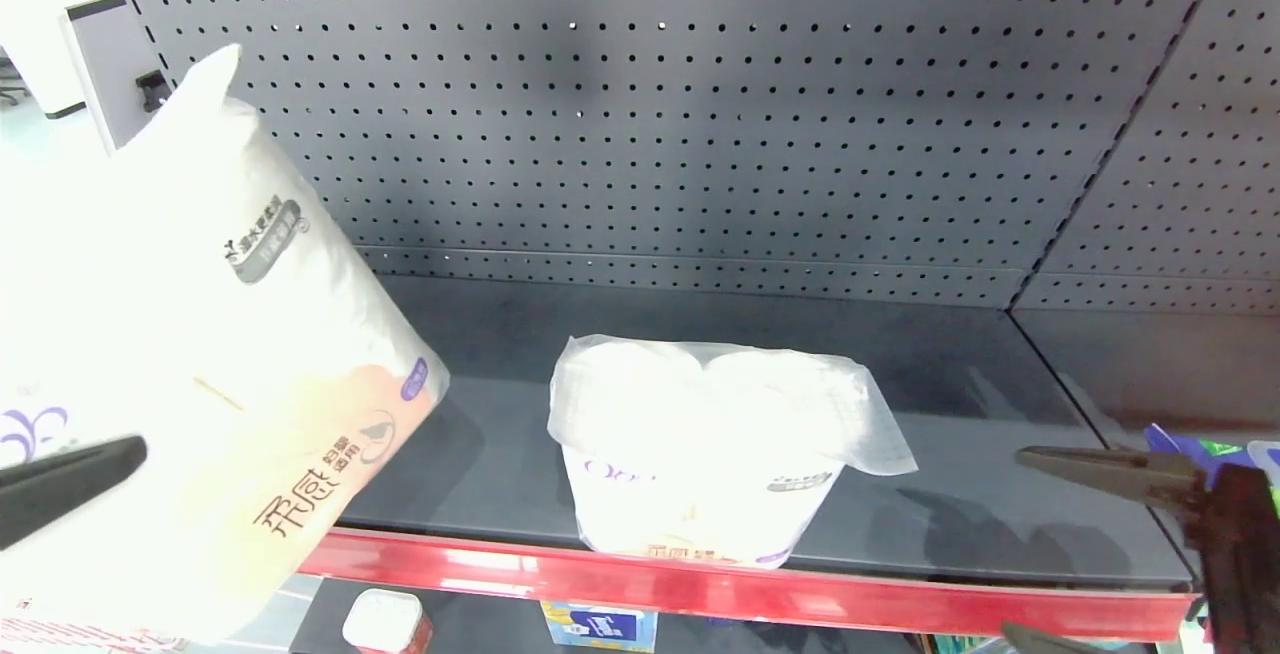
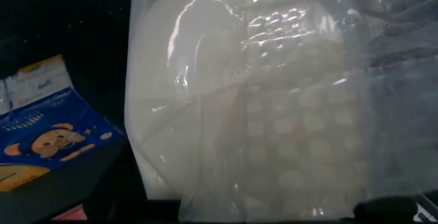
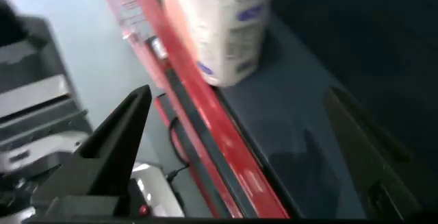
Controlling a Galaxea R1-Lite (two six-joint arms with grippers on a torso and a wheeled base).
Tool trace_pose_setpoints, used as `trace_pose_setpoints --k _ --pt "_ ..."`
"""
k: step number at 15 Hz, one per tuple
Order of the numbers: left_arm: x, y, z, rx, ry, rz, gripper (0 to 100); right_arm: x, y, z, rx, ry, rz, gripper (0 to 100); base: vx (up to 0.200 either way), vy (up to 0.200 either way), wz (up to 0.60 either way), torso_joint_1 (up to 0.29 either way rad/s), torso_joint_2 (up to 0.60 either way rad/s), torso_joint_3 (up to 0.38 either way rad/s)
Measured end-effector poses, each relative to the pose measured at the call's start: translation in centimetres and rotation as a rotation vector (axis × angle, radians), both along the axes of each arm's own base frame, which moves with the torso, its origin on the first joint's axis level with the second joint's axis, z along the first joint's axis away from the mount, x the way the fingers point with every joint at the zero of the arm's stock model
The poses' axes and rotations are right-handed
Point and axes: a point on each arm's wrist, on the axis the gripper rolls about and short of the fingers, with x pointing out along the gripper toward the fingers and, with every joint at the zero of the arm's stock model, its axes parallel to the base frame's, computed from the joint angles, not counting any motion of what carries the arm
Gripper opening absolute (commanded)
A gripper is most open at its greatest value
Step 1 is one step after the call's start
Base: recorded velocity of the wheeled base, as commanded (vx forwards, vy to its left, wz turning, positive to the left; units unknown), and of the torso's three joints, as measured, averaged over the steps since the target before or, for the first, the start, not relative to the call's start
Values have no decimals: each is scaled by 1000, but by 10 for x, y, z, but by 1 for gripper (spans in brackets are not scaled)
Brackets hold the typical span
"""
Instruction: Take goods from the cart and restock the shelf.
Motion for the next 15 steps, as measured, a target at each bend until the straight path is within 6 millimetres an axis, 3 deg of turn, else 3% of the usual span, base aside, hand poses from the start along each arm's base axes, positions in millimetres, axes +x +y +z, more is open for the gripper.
trace_pose_setpoints --k 4,9,11,15 --pt "17 -7 2 44 15 -71 0 -51 -35 -10 104 -78 -366 100 0 0 0 0 0 0" --pt "38 -15 9 95 6 -140 0 -113 -58 -43 74 -48 -699 100 0 0 0 0 0 0" --pt "49 -20 15 98 2 -165 0 -123 -62 -54 115 -56 -808 100 0 0 0 0 0 0" --pt "75 -30 16 113 -11 -219 0 -120 -60 -80 126 -65 -802 100 0 0 0 0 0 0"
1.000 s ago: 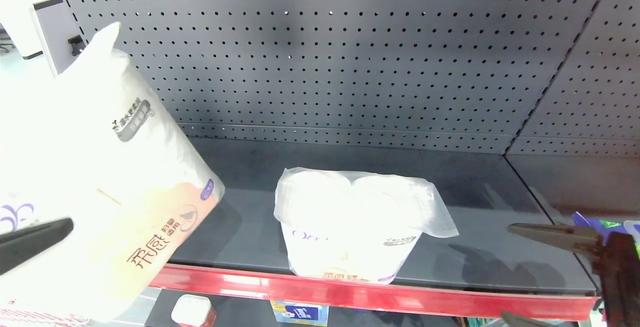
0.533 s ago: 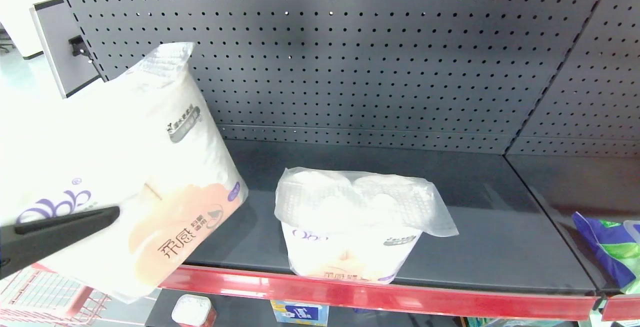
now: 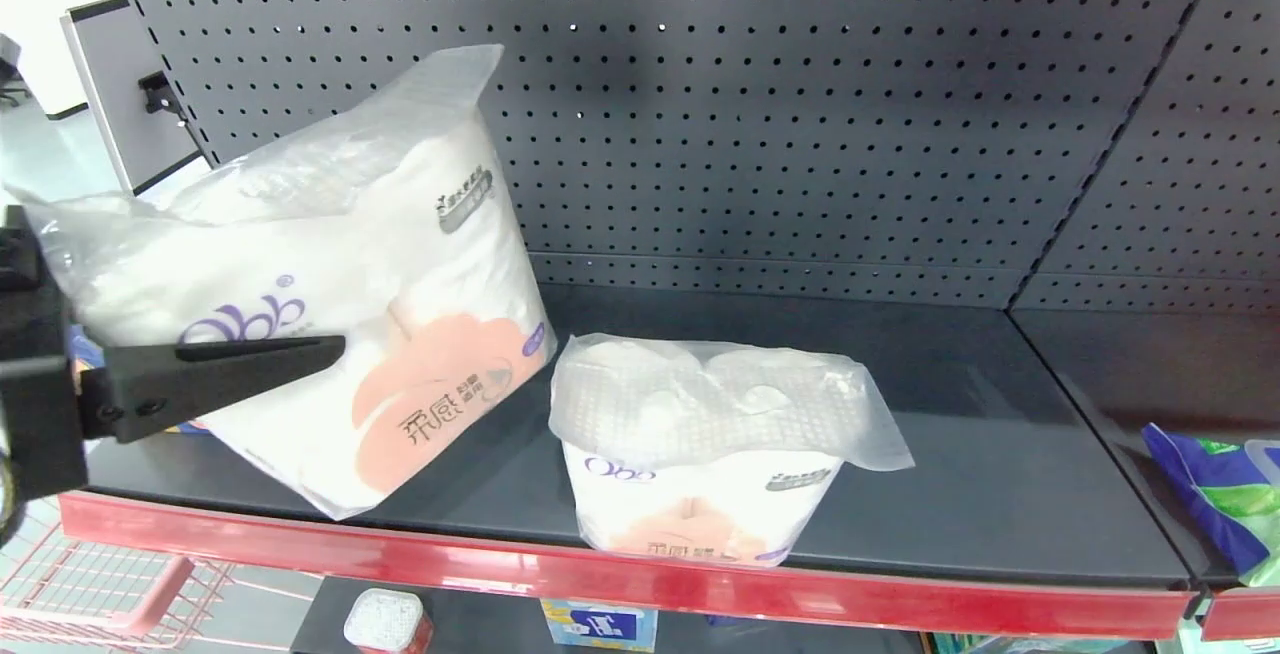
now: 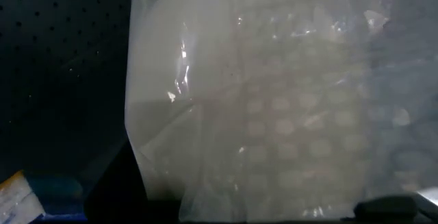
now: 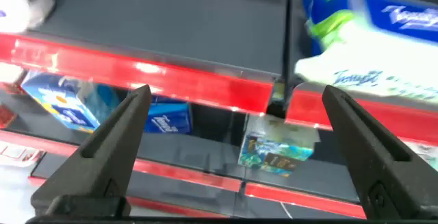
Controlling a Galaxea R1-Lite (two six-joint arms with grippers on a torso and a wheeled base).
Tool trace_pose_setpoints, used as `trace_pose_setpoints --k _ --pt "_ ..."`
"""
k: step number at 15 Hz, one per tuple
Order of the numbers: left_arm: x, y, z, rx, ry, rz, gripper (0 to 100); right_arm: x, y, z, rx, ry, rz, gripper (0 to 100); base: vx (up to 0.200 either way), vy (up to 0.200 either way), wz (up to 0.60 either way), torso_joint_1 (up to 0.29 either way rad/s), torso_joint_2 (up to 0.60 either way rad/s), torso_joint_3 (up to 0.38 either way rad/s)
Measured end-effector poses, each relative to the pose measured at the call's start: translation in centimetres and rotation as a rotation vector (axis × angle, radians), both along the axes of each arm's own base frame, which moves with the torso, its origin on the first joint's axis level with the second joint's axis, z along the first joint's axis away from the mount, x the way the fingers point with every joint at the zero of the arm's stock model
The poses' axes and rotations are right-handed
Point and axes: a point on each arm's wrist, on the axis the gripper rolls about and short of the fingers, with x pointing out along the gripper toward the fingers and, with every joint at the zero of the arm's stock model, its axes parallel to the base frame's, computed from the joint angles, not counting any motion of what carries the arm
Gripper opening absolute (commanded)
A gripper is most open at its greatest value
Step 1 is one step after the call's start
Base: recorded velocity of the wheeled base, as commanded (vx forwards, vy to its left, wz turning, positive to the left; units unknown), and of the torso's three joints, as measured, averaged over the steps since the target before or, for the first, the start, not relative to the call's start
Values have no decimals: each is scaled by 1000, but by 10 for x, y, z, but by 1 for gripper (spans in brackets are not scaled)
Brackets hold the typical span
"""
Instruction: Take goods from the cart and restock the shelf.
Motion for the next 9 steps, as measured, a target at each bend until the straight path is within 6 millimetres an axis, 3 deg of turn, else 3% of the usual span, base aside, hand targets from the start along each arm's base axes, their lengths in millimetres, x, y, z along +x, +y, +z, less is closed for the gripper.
trace_pose_setpoints --k 4,9 --pt "16 -6 -6 1 32 -44 0 6 2 -13 18 -37 37 100 0 0 0 0 0 0" --pt "38 -13 -11 35 -11 -76 0 6 2 -15 -8 -35 45 100 0 0 0 0 0 0"
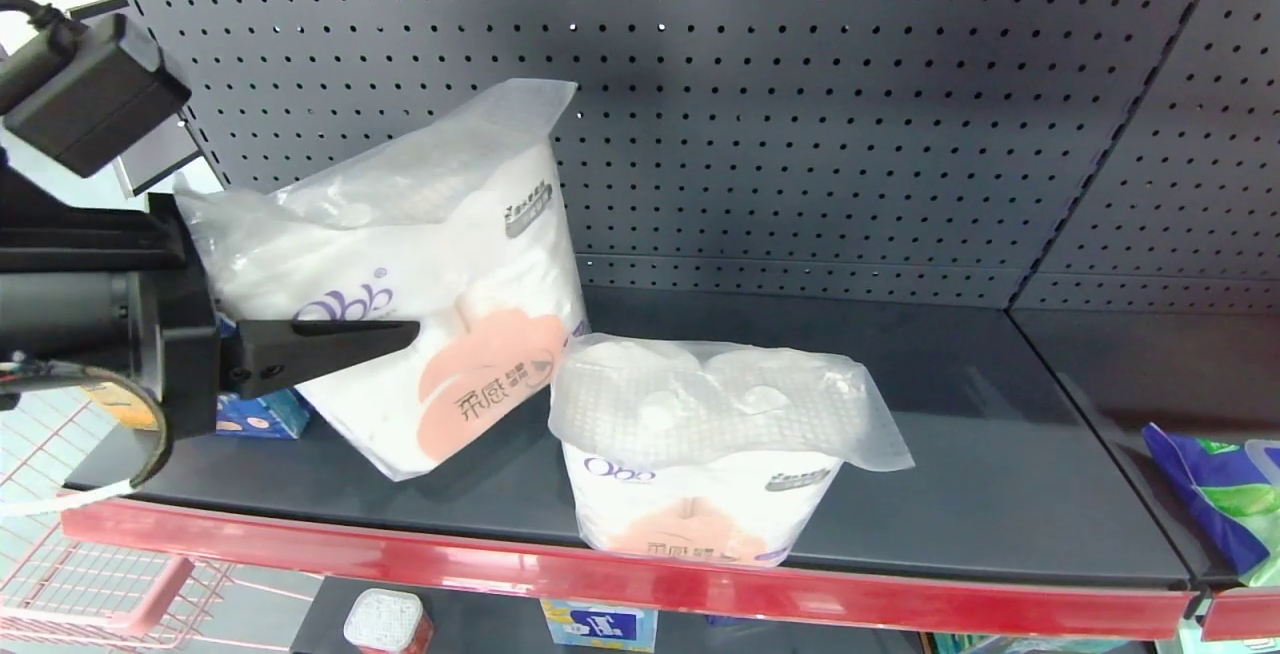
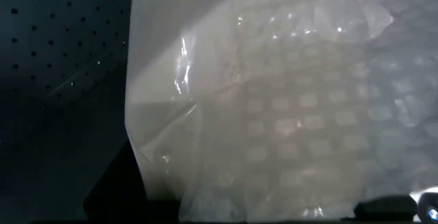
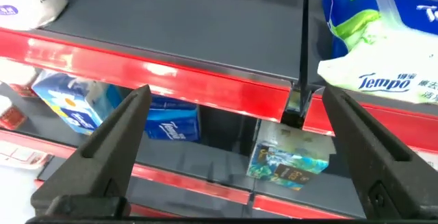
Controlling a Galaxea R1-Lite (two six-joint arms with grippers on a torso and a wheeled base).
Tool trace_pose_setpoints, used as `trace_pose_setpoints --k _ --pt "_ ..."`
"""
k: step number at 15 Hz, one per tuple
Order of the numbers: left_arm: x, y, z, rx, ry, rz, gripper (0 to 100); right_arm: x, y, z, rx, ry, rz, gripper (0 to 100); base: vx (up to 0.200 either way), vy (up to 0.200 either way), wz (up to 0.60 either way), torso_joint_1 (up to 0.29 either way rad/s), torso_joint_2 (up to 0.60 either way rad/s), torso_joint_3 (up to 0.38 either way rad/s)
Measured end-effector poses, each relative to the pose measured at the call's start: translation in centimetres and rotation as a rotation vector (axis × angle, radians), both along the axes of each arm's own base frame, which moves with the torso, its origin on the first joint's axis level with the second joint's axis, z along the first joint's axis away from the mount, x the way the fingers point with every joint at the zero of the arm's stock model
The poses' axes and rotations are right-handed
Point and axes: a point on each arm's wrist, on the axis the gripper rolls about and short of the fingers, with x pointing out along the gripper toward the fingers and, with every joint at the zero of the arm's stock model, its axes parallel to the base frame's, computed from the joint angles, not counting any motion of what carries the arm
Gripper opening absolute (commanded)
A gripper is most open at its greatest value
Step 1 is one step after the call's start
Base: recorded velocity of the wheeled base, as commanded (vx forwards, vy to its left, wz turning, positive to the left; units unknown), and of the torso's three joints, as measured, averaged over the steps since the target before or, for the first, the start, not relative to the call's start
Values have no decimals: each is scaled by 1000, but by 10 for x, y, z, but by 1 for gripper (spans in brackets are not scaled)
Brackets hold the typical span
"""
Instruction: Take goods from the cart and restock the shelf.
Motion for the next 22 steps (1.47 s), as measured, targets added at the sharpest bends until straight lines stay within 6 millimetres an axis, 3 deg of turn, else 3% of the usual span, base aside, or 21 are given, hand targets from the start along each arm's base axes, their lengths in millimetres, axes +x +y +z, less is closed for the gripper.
trace_pose_setpoints --k 6,17,22 --pt "40 0 -7 -19 -31 -3 0 0 0 0 -10 -1 -6 100 0 0 0 0 0 0" --pt "124 -12 -20 56 -149 -225 0 0 0 0 -19 -2 -3 100 0 0 0 0 0 0" --pt "143 -28 -33 45 -112 -290 0 0 0 0 -19 0 -4 100 0 0 0 0 0 0"
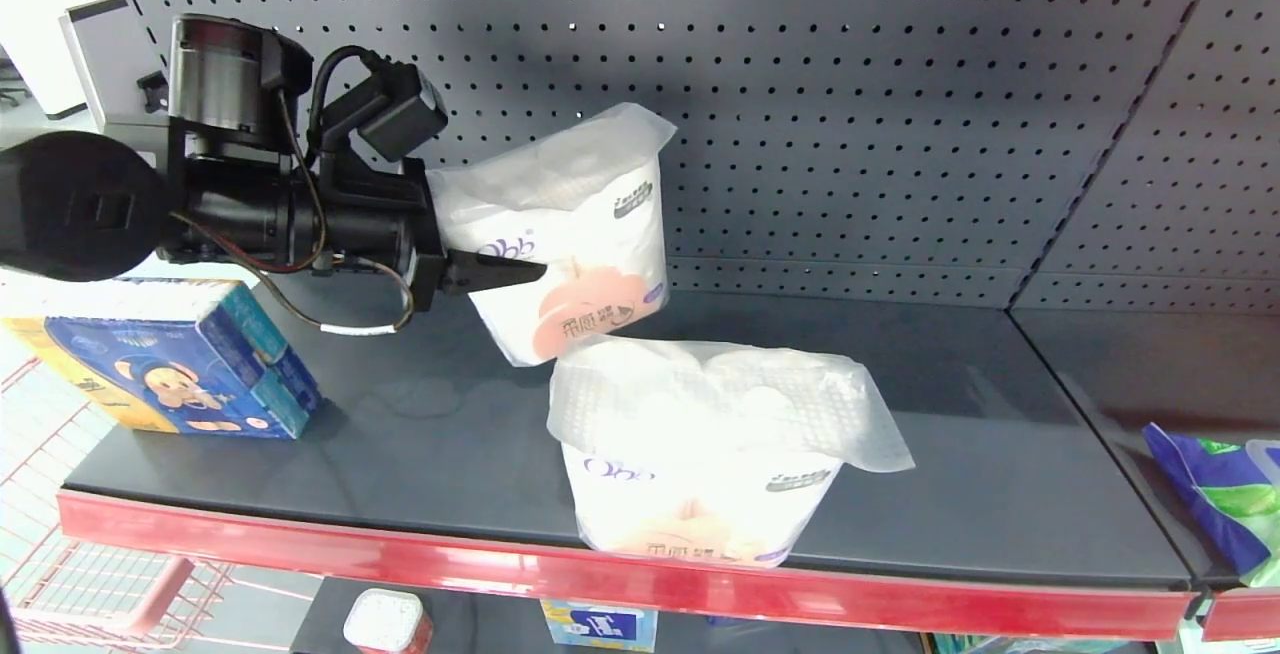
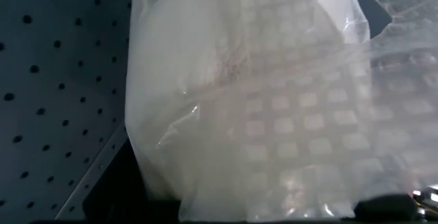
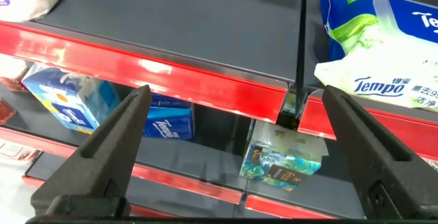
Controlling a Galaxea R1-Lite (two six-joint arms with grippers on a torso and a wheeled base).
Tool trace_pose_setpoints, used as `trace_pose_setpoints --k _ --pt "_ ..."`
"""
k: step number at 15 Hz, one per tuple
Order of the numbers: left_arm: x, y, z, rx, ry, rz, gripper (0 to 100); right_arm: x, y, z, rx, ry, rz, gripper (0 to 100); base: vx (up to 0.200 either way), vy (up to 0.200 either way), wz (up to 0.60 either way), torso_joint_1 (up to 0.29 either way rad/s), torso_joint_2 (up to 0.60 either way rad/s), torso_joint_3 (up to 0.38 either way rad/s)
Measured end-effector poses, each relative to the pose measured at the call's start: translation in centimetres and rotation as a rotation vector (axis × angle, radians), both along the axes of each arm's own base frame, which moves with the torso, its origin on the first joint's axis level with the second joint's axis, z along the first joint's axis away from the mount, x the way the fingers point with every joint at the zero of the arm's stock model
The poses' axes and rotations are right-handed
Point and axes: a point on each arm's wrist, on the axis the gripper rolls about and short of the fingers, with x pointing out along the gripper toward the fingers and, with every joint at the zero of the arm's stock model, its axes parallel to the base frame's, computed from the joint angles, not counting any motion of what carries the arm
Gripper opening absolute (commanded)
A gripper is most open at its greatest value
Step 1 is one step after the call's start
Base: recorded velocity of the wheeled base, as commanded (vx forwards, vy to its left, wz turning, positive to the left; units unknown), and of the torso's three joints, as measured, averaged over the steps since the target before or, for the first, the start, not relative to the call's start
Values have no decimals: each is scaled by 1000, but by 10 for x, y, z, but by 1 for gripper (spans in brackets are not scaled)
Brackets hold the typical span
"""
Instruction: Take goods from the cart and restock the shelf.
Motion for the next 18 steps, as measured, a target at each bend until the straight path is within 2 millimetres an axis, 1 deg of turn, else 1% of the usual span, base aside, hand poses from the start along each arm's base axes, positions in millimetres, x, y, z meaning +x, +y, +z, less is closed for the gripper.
trace_pose_setpoints --k 6,14,18 --pt "12 -6 -17 10 47 -12 0 0 0 0 -2 1 1 100 0 0 0 0 0 0" --pt "13 -6 -23 14 66 -12 0 0 0 0 -2 2 1 100 0 0 0 0 0 0" --pt "13 -11 -24 15 72 -25 0 0 0 0 -6 2 2 100 0 0 0 0 0 0"
